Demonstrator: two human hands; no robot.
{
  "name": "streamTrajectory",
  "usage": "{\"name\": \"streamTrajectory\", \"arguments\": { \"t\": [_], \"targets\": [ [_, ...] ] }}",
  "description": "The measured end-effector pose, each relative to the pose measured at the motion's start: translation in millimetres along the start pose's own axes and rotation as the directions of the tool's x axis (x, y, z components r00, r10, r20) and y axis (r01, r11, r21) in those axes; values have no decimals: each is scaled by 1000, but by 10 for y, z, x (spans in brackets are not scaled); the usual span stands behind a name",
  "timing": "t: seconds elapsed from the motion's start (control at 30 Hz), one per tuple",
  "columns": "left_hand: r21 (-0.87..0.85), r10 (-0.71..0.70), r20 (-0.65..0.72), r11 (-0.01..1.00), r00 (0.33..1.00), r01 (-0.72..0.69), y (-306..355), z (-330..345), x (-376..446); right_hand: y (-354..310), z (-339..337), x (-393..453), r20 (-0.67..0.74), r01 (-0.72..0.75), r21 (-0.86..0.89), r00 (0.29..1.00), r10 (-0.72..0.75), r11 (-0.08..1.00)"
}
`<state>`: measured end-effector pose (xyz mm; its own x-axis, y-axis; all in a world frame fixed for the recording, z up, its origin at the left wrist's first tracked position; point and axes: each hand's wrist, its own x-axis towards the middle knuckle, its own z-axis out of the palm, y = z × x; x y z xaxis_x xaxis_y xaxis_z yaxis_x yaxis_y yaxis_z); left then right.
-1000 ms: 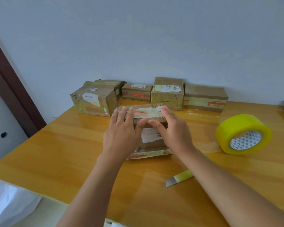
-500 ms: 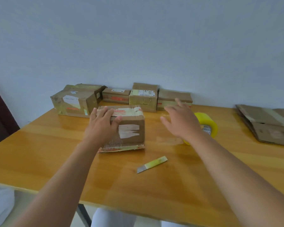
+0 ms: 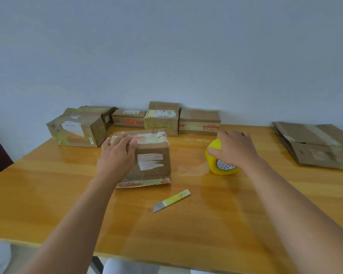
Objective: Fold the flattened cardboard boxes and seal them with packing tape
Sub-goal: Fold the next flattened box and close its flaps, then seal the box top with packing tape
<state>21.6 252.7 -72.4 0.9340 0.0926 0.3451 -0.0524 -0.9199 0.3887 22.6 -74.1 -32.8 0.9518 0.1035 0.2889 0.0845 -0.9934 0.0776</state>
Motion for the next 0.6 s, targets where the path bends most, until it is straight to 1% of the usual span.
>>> {"name": "streamTrajectory", "arguments": {
  "t": [0.1, 0.27, 0.37, 0.47, 0.6],
  "targets": [
    [-22, -55, 10, 998, 998, 55, -5, 1, 6, -7, 10, -34, -46, 12, 44, 999, -10, 999],
    [-44, -104, 20, 993, 994, 105, 112, -82, -67, -89, 9, -115, -136, -42, 98, 989, 55, 994],
    [-74, -121, 21, 990, 992, 123, 131, -84, -65, -204, -2, -130, -247, -22, 78, 968, 40, 997],
    [-69, -107, 14, 992, 994, 108, 106, -73, -56, -315, -20, -134, -319, 28, 76, 948, -2, 997],
    [-79, -140, 21, 987, 990, 141, 145, -99, -77, -381, -75, -135, -424, 57, 137, 906, 7, 989]
  ]
}}
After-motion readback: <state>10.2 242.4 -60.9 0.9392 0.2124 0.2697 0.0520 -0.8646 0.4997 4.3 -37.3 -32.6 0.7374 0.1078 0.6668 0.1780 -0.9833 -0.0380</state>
